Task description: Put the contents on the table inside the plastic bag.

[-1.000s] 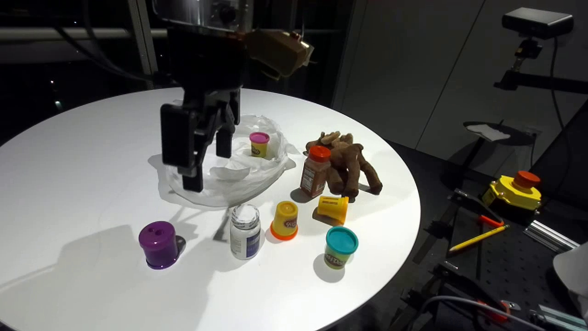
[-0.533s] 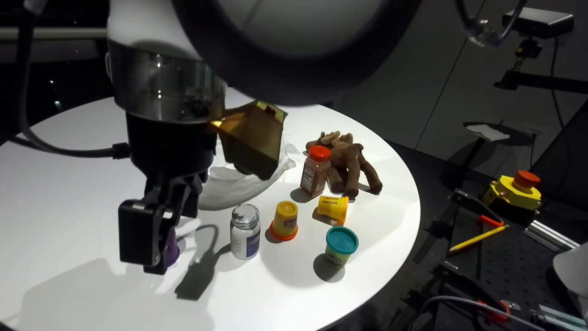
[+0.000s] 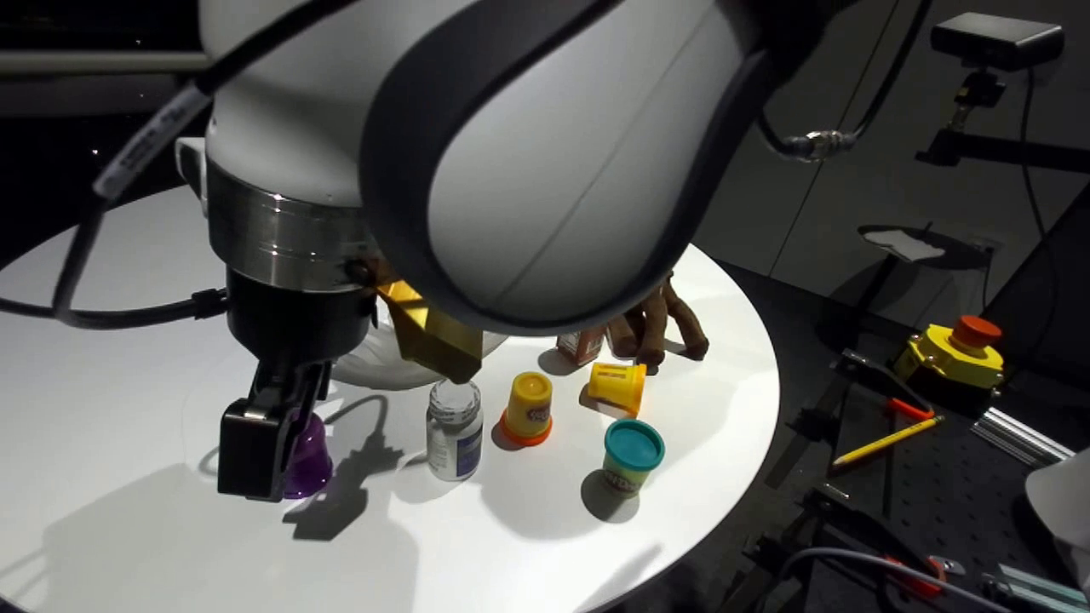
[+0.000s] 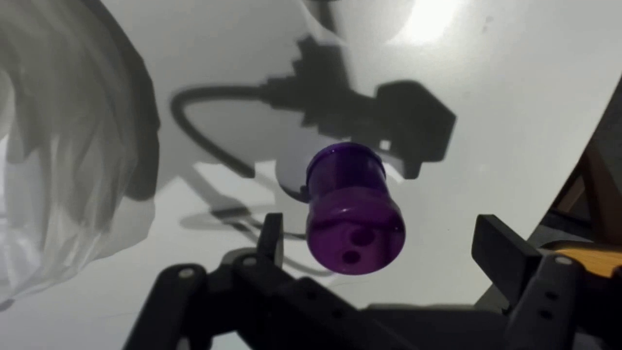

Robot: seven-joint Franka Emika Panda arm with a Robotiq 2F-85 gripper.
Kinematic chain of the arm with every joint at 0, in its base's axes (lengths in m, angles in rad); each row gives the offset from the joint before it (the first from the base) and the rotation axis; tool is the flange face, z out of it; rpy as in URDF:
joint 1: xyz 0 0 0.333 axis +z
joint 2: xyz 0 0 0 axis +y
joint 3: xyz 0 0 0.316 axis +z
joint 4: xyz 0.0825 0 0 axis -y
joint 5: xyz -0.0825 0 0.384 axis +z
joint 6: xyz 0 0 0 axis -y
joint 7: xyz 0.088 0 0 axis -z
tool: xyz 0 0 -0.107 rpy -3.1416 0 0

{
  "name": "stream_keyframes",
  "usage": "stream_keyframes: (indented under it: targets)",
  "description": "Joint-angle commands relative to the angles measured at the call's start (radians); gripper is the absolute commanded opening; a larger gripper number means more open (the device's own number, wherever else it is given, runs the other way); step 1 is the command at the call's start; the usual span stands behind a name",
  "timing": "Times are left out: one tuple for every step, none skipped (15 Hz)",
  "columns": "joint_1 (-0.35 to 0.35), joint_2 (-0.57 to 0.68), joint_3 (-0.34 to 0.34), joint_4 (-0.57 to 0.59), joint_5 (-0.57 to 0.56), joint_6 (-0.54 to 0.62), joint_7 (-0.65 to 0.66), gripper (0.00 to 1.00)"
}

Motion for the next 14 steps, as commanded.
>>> stream_keyframes:
  targets:
    - [0.039,0.034,-0.051,0.046,-0.045,0.04,0.009,1.0]
    - [0.04,0.042,-0.055,0.051,-0.05,0.04,0.007,1.0]
    - [0.04,0.049,-0.056,0.056,-0.049,0.032,0.004,0.75]
    - [0.038,0.056,-0.054,0.061,-0.047,0.027,0.001,0.74]
    - [0.035,0.062,-0.051,0.067,-0.043,0.017,-0.001,0.67]
    - [0.038,0.067,-0.058,0.071,-0.046,0.019,0.003,0.56]
    - [0.038,0.068,-0.058,0.074,-0.044,0.016,0.003,0.48]
    - [0.032,0.067,-0.052,0.078,-0.038,0.007,0.0,0.38]
    - [0.03,0.062,-0.05,0.081,-0.035,0.002,0.0,0.31]
    - [0.033,0.051,-0.053,0.086,-0.036,-0.006,0.003,0.23]
    - [0.038,0.038,-0.06,0.093,-0.041,-0.017,0.006,0.19]
    - [0.042,0.017,-0.062,0.104,-0.042,-0.04,0.008,0.19]
    - [0.045,0.0,-0.064,0.115,-0.043,-0.064,0.011,0.19]
    - [0.046,-0.024,-0.068,0.13,-0.045,-0.104,0.014,0.19]
